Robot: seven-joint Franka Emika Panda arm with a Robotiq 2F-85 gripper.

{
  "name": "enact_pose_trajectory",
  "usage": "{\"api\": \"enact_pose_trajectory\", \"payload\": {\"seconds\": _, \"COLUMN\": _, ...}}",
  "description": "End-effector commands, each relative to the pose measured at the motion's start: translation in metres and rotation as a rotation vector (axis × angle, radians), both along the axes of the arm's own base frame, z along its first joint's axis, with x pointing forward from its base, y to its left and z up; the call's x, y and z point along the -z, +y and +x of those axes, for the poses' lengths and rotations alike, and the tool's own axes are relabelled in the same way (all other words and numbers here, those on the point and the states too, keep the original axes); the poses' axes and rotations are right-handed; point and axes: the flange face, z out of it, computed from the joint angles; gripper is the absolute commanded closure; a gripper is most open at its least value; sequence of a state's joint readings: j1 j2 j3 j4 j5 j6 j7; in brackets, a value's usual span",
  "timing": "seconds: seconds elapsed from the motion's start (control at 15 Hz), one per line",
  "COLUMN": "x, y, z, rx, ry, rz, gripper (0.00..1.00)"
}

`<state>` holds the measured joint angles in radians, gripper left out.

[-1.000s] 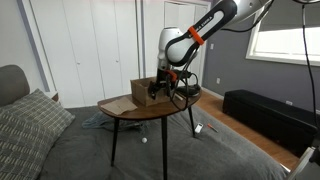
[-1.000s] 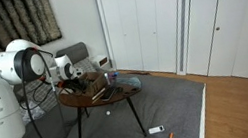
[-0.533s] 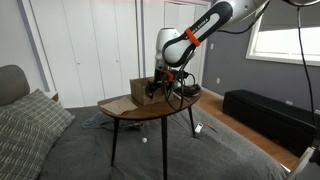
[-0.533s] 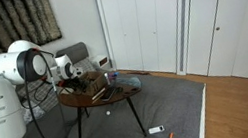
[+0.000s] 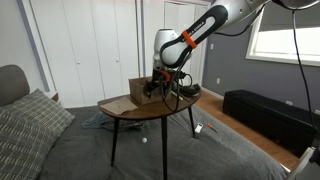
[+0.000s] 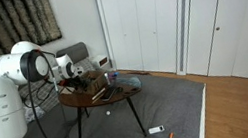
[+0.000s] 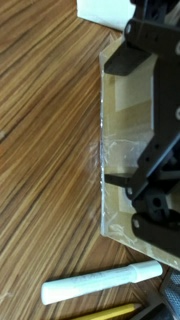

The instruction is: Push the cardboard box on the table forward on the table

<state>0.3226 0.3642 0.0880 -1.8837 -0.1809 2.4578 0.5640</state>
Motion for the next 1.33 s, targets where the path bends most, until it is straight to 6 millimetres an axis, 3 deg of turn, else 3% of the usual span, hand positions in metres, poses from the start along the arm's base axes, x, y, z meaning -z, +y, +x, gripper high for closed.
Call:
{"api": "enact_pose_trajectory", "payload": {"seconds": 0.0, "x": 0.000, "y": 0.005, "z": 0.011, "rx": 0.011, "ry": -0.034, "rz": -0.012, "gripper": 0.00}}
{"api": "enact_pose_trajectory", "payload": {"seconds": 0.87, "x": -0.001, "y": -0.002, "z": 0.018, "rx": -0.020, "ry": -0.047, "rz": -0.058, "gripper": 0.00}}
{"api": "enact_pose_trajectory", "payload": {"seconds": 1.27, "x": -0.016, "y": 0.003, "z": -0.011, "rx": -0.055, "ry": 0.129, "rz": -0.066, "gripper": 0.00}}
